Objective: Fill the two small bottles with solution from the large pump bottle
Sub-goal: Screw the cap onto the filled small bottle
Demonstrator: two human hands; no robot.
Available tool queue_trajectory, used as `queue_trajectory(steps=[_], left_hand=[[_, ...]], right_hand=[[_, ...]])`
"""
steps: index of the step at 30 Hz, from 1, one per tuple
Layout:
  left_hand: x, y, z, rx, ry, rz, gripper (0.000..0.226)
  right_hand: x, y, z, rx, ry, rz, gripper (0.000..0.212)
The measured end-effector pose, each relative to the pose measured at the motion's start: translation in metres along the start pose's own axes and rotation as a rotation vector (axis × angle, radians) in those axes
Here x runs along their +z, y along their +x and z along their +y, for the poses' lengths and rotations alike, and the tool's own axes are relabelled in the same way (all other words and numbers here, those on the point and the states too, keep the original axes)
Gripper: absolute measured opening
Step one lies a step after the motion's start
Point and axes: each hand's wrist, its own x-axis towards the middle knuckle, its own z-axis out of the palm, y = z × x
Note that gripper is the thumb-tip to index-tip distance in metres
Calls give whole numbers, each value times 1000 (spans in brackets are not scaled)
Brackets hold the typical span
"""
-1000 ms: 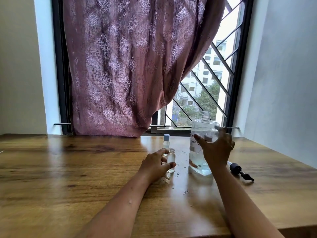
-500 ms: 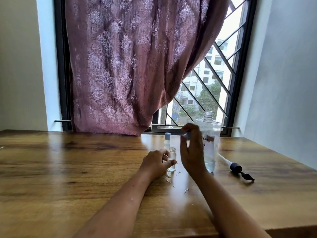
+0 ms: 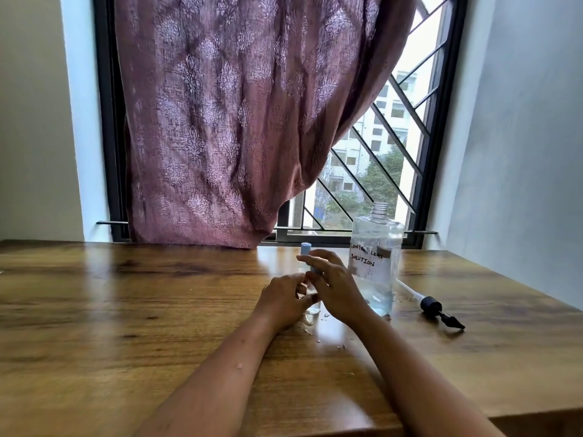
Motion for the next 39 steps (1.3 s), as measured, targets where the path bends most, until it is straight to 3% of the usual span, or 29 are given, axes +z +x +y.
queue_trajectory(steps=[5,12,16,20,22,25,30,35,39], left_hand=[[0,1,0,2,27,-6,33],[-1,0,1,5,9,-24,41],[0,1,2,3,-16,-12,38],[0,2,-1,13,-7,-16,28],[0,3,-2,-7,-7,-17,27],[0,4,-4,-16,7,-26,29],[0,3,-4,-19,-6,-38,37],[-1,2,-2,-11,-5,-20,34],[0,1,-2,-12,6,-19,30]], right_hand=[[-3,2,0,108,78,-60,37],[-3,4,7,160,50,105,19],[-1,4,8,199,-5,182,40],[-1,1,10,122,136,38,70],[-1,1,12,87,136,-7,70],[-2,1,11,125,164,56,64],[-9,1,9,174,-44,154,63],[-6,0,8,133,47,-12,78],[-9,-1,3,199,76,41,62]])
